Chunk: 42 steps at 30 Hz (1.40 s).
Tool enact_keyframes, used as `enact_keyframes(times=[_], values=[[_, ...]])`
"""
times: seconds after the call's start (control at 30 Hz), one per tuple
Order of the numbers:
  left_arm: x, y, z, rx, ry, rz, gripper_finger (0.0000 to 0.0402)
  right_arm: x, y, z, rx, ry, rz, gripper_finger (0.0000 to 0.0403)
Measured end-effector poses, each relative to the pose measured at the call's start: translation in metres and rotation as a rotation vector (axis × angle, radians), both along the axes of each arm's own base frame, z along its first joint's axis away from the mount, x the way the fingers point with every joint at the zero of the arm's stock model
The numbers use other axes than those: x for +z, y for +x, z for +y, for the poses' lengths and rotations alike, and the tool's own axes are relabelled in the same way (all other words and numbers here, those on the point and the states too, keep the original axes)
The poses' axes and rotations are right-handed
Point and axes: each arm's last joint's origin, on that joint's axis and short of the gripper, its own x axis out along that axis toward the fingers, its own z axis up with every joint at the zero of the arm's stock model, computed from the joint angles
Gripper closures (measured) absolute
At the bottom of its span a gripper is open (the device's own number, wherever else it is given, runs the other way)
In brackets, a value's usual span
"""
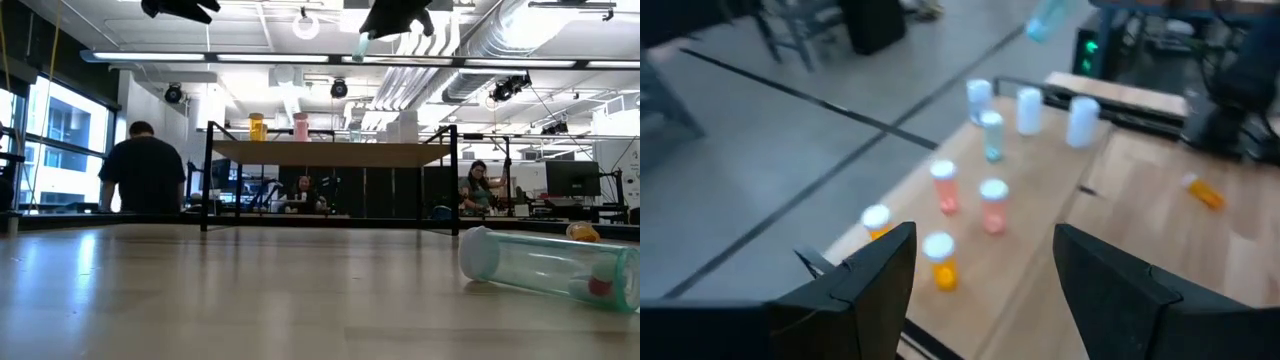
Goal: Pick and place medicine bottles onto shelf by color
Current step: Put the left blue pill bottle on the shelf aligned with the blue pill bottle
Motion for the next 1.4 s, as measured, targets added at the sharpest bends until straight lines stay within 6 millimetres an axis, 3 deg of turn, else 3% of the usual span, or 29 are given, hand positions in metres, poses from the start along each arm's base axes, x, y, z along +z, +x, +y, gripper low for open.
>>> enact_keyframes(times=[0.3, 0.57, 1.0, 1.4], values=[[0.000, 0.011, 0.014, 0.119, 0.065, 0.006, 0.0174, -0.003, -0.005, -0.023, 0.131, 0.019, 0.027, 0.0304], [-0.010, 0.018, 0.036, 0.197, 0.030, 0.056, 0.0174, 0.012, -0.007, -0.039, 0.150, 0.048, 0.136, 0.0304], [-0.018, 0.021, 0.049, 0.196, -0.035, 0.071, 0.0174, -0.035, 0.026, -0.051, 0.280, 0.277, 0.369, 0.0304], [-0.018, 0.021, 0.049, 0.195, -0.034, 0.072, 0.0174, -0.070, 0.044, -0.060, 0.294, 0.333, 0.486, 0.0304]])
